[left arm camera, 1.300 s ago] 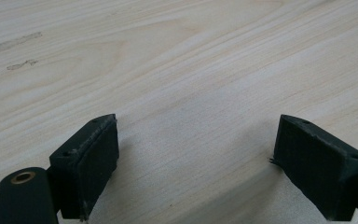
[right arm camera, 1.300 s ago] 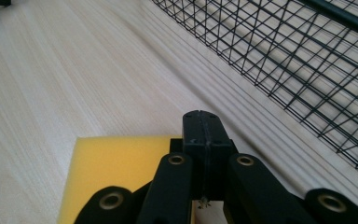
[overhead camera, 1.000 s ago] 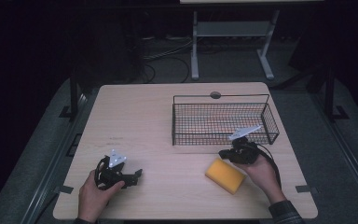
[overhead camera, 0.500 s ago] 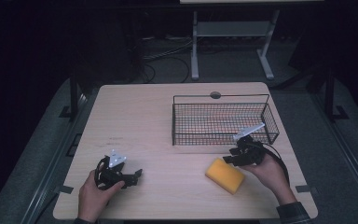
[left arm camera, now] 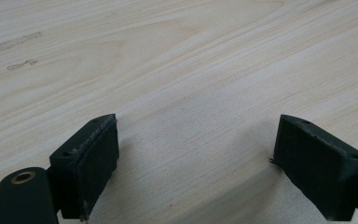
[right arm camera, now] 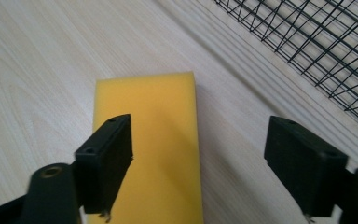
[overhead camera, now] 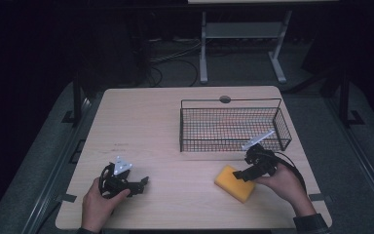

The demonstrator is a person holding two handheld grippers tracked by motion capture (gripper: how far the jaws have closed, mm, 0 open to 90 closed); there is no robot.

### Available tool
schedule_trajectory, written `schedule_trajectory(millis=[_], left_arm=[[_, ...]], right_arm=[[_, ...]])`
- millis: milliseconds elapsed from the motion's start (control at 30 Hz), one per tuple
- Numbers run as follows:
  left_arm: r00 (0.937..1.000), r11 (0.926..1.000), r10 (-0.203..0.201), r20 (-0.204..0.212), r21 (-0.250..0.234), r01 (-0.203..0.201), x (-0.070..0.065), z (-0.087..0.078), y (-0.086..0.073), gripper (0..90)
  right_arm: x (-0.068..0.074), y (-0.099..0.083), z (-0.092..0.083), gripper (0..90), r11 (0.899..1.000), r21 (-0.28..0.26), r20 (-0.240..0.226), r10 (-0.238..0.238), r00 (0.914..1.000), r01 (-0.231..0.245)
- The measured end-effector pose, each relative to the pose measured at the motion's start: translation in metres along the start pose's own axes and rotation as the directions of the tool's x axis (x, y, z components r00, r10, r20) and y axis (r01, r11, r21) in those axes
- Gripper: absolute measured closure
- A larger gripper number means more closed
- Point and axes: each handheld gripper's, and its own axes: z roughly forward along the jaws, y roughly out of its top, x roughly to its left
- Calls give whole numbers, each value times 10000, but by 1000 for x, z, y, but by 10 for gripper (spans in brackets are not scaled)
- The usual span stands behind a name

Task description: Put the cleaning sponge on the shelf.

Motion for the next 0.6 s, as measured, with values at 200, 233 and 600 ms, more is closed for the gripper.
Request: schedule_trajectory(millis=[200, 233, 600], left_arm=[[10000, 10000, 0, 0, 3, 0, 0, 0, 0, 132], [10000, 10000, 3, 0, 3, -3, 0, 0, 0, 132], [10000, 10000, 0, 0, 2, 0, 0, 0, 0, 132]], right_arm=[[6, 0, -1, 133, 9997, 218, 70, -72, 9999, 71], [7, -1, -1, 124, 9997, 231, 92, -102, 9999, 100], [15, -2, 4, 17, 9969, 784, 150, -58, 9999, 47]])
